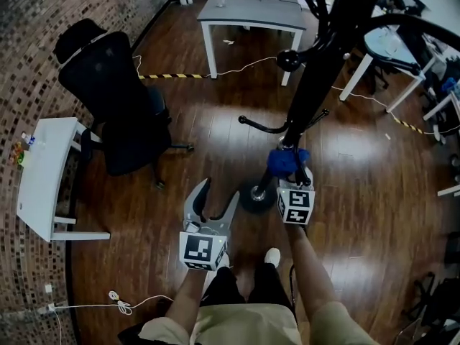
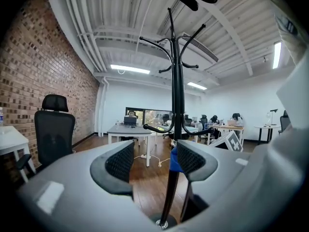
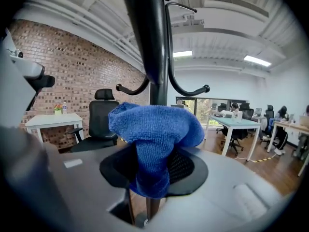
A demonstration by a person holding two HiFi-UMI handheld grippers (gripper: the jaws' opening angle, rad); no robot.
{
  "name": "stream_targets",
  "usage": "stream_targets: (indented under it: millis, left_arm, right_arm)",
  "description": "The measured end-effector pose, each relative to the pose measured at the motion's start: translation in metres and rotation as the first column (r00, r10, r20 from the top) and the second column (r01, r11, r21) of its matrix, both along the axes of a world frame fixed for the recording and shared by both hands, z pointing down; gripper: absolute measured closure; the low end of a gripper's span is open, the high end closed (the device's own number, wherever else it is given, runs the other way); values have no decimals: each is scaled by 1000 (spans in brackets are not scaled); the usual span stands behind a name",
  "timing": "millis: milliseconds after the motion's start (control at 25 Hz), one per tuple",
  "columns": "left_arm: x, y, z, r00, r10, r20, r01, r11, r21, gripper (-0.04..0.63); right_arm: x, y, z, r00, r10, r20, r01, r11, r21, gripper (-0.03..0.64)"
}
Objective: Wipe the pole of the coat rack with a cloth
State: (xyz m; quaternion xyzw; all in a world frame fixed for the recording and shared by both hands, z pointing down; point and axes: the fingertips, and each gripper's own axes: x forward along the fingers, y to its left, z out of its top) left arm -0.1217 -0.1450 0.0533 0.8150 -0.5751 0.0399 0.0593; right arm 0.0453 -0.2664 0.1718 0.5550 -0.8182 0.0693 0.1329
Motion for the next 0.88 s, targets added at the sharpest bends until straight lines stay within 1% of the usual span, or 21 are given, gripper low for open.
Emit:
stream_targets:
  millis: [160, 280, 400, 600, 800, 880]
  left_arm:
    - [-4, -3, 9, 1000, -27, 4, 27, 1000, -8, 341]
    - [0, -1, 21, 999, -31, 14, 31, 999, -19, 341]
    - [6, -2, 32, 999, -32, 15, 32, 999, -20, 339]
    - [17, -4, 46, 999, -22, 23, 22, 1000, 19, 339]
    - [20, -11, 63, 1000, 3, -13, -2, 998, 64, 339]
    - [20, -12, 78, 1000, 14, -19, -13, 997, 78, 339]
  right_arm:
    - [3, 1, 2, 1000, 0, 16, -1, 1000, 17, 468]
    - [4, 3, 12, 1000, -16, 2, 16, 1000, -5, 468]
    - [2, 1, 21, 1000, -27, -12, 27, 1000, -8, 468]
    - [4, 0, 36, 999, -37, -23, 37, 999, 3, 468]
    - [0, 1, 58, 998, -52, -27, 53, 998, 35, 468]
    - [-3, 2, 62, 998, -55, -26, 57, 996, 70, 468]
